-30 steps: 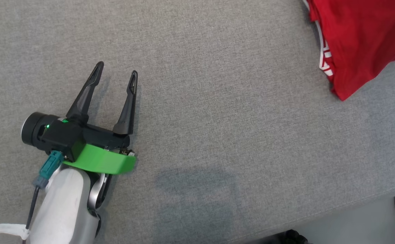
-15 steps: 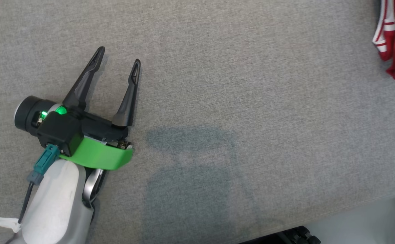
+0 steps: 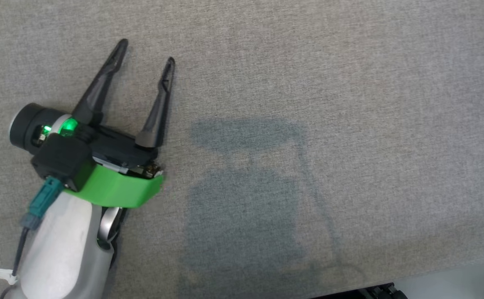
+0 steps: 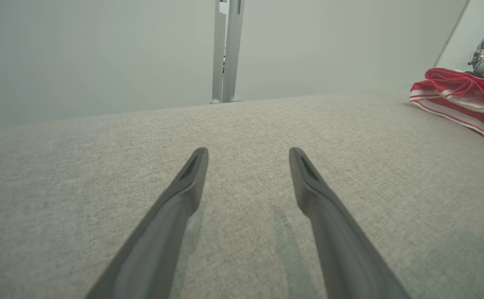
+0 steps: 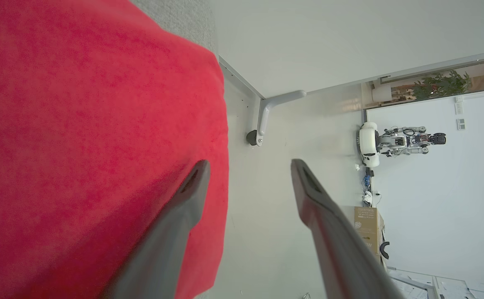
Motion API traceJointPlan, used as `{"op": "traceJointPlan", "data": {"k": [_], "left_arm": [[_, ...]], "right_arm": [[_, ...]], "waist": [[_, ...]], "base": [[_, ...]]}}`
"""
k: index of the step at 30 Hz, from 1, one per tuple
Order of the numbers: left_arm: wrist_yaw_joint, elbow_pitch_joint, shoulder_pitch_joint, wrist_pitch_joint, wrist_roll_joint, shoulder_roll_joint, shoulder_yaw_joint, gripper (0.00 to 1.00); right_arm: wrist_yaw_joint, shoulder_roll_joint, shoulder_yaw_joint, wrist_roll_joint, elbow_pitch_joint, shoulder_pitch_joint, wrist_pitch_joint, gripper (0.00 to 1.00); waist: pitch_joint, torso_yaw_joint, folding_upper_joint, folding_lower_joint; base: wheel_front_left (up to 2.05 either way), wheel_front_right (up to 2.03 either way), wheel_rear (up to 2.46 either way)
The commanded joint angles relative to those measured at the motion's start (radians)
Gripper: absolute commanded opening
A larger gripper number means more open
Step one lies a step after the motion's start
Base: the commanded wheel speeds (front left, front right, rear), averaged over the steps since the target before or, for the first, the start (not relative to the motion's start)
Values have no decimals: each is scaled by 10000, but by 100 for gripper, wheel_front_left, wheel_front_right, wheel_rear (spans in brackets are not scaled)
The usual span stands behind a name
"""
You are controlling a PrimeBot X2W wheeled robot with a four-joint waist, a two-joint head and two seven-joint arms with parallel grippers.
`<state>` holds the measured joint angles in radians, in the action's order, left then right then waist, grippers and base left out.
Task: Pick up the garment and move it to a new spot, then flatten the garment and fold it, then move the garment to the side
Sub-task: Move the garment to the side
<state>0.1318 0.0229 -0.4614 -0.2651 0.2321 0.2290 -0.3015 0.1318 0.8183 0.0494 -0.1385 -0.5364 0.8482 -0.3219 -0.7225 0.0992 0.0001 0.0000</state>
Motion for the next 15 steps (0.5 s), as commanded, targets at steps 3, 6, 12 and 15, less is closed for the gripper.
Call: {"op": "traceJointPlan", "data": {"k": [3, 6, 12, 15], "left_arm": [[-34, 59, 112, 24, 115, -125, 364, 100], [-32, 129, 244, 22, 281, -291, 562, 100], [-29, -88, 505, 16, 411, -601, 853, 100], [-38, -271, 756, 16, 425, -828, 1124, 100]], "right_arm": [[-23, -297, 46, -151, -3, -248, 491, 100], [-23, -608, -5, -192, 246, -308, 1009, 100], [-23, -1228, 440, -226, 1091, -969, 2405, 100], [-23, -1605, 713, -207, 1628, -1574, 2872, 100]], "waist": [[-23, -92, -1, 0], [175, -83, -1, 0], [999, -233, -1, 0], [1617, -326, -1, 0]], "base": [[0, 0, 0], [0, 0, 0], [0, 0, 0], [0, 0, 0]]}}
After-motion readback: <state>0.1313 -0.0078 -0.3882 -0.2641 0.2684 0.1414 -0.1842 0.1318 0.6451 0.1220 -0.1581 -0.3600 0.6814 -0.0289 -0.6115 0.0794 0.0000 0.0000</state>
